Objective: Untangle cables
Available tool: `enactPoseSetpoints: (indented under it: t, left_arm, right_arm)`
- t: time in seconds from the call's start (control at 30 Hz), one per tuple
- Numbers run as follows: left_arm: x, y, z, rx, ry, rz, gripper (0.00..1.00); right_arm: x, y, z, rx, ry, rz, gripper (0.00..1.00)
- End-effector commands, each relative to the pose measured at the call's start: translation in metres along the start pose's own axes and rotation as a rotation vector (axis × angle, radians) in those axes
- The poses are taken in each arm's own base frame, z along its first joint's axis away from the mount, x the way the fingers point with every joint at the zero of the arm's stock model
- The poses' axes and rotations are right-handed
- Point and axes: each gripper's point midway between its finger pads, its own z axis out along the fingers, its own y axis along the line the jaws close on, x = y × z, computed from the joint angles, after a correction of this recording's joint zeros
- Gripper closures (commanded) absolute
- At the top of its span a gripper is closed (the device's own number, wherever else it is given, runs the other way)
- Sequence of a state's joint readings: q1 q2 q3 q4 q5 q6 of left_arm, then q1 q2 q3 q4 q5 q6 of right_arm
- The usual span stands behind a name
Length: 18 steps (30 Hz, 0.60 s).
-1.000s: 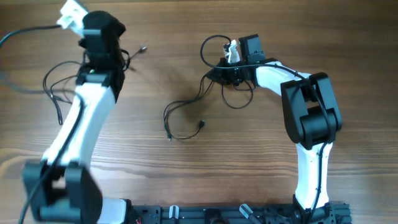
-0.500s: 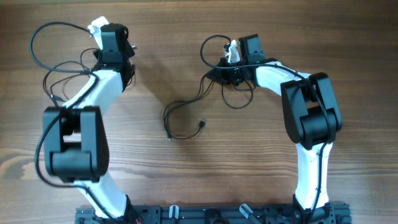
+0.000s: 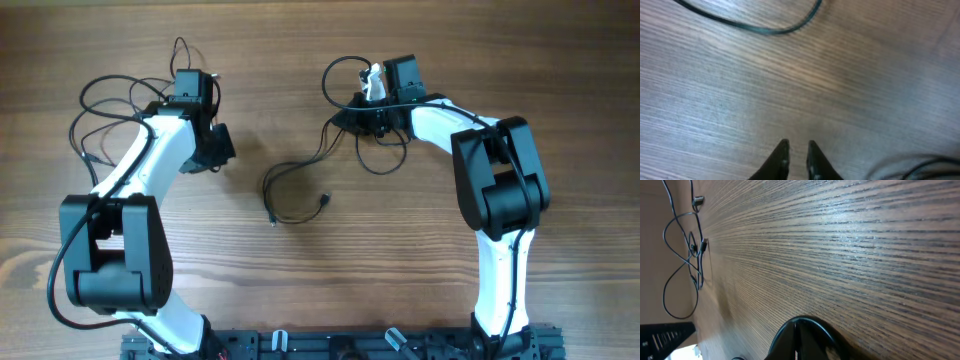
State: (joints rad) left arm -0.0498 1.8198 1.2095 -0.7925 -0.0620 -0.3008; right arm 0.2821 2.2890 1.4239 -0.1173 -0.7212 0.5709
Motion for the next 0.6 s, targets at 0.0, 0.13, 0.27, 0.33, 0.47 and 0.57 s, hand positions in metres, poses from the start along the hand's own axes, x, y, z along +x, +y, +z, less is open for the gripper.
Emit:
enactPoseSetpoints:
  t: [0.0, 0.13, 0.27, 0.33, 0.47, 0.57]
  left_arm:
    - [-0.003, 0.008, 0.017, -0.015, -0.039, -0.014, 0.96]
    - [-0.023, 0.026, 0.031, -0.004, -0.11, -0.082, 0.96]
    - [-0.047, 0.046, 0.043, 0.001, -0.175, -0.147, 0.96]
    - [-0.061, 0.049, 0.05, 0.01, -0.222, -0.157, 0.96]
    - [-0.094, 0.047, 0.07, 0.038, -0.339, -0.162, 0.96]
    - [-0.11, 0.034, 0.084, 0.111, -0.396, -0.154, 0.96]
  right_arm:
    - [0.019, -0.049, 0.018, 0.127, 0.025, 0.058, 0.96]
    - [0.02, -0.049, 0.018, 0.128, 0.029, 0.061, 0.96]
    - [0.02, -0.049, 0.018, 0.128, 0.028, 0.061, 0.96]
    - [0.02, -0.049, 0.018, 0.128, 0.028, 0.061, 0.96]
    - [0.02, -0.05, 0.018, 0.129, 0.026, 0.078, 0.95]
    - [0.019, -0.05, 0.018, 0.133, 0.023, 0.078, 0.95]
